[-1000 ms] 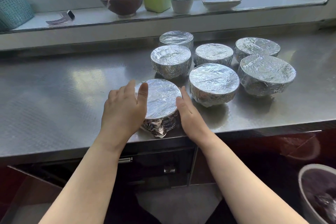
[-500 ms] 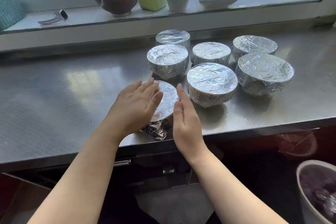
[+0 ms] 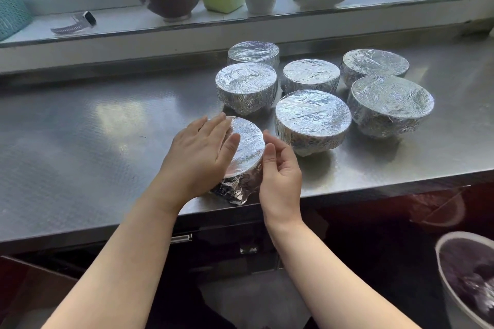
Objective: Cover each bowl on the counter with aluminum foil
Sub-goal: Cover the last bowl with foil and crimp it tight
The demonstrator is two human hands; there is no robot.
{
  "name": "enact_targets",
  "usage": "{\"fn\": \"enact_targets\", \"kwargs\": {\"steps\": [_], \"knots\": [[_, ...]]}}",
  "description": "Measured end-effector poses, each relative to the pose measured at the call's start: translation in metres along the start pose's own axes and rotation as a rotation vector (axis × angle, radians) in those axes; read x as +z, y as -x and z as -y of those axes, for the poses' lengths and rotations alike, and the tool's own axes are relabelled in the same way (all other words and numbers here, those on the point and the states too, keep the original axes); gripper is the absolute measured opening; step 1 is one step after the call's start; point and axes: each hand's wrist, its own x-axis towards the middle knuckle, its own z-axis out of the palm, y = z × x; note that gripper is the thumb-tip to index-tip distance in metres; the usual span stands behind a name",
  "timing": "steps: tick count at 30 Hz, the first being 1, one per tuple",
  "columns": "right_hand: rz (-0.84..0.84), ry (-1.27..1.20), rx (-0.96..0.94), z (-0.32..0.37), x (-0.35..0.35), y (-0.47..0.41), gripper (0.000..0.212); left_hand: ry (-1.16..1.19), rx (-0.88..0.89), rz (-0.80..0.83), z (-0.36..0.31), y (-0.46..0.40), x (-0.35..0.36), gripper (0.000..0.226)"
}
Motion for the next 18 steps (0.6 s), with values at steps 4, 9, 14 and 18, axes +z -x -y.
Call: {"fn": "enact_targets", "kwargs": {"steps": [4, 9, 14, 18], "knots": [[-0.031, -0.065, 0.036, -0.005, 0.003, -0.003, 0.019, -0.009, -0.005, -0.001, -0.001, 0.000, 0.000, 0.089], [-0.065, -0.106, 0.044, -0.004, 0.006, -0.006, 0.022, 0.000, -0.018, -0.003, -0.002, 0.002, -0.001, 0.089], [-0.057, -0.087, 0.026, -0.005, 0.005, -0.008, 0.024, -0.002, -0.018, -0.007, -0.002, 0.002, 0.000, 0.088], [-0.026, -0.032, -0.008, -0.008, 0.002, -0.011, 0.026, 0.002, -0.019, -0.007, -0.002, 0.001, -0.001, 0.088]]}}
